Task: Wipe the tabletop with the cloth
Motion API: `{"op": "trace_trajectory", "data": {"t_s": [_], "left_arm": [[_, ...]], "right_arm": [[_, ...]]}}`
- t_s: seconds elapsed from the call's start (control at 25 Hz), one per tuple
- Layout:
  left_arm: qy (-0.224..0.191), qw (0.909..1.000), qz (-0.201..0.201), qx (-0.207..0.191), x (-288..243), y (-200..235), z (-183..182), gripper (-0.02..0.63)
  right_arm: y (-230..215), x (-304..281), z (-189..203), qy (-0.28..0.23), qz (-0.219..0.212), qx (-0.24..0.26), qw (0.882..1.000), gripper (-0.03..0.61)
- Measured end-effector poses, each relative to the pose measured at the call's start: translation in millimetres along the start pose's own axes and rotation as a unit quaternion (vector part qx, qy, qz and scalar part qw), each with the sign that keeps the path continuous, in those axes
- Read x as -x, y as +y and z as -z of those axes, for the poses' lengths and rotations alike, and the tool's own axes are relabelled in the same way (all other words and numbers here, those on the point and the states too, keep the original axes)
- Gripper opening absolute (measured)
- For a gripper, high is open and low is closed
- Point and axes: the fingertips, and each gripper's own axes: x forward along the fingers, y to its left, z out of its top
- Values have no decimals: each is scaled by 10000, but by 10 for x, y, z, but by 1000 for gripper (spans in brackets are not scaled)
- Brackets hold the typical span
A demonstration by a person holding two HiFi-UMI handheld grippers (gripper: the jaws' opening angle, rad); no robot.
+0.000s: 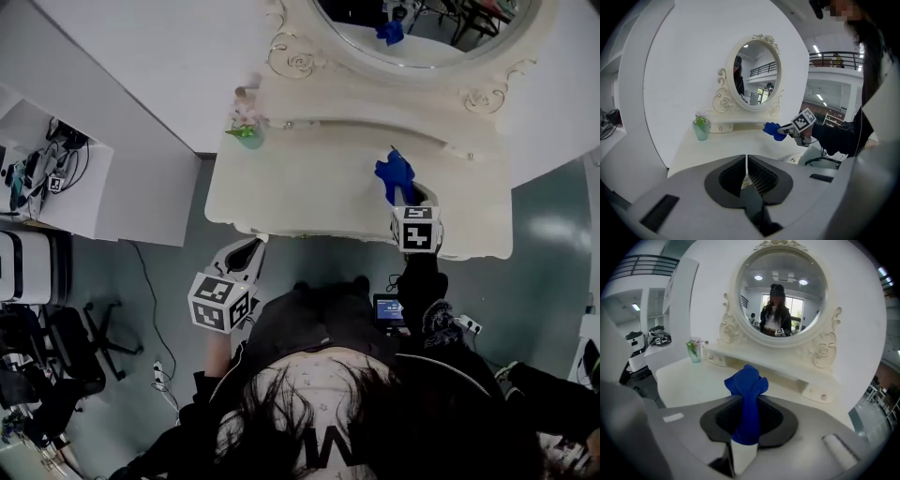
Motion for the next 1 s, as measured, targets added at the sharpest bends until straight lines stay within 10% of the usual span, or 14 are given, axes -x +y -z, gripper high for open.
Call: {"op": "trace_trajectory", "data": {"t_s": [0.68, 1.0], "left_arm": [[-144, 9984, -260, 474, 612, 896, 475, 2], [-130, 9972, -286, 672, 737, 1035, 622, 2]], "right_arm": [[3336, -346, -267, 115, -2176, 1646, 9620, 86], [3713, -528, 196, 289, -2154, 3165, 9234, 86]]}}
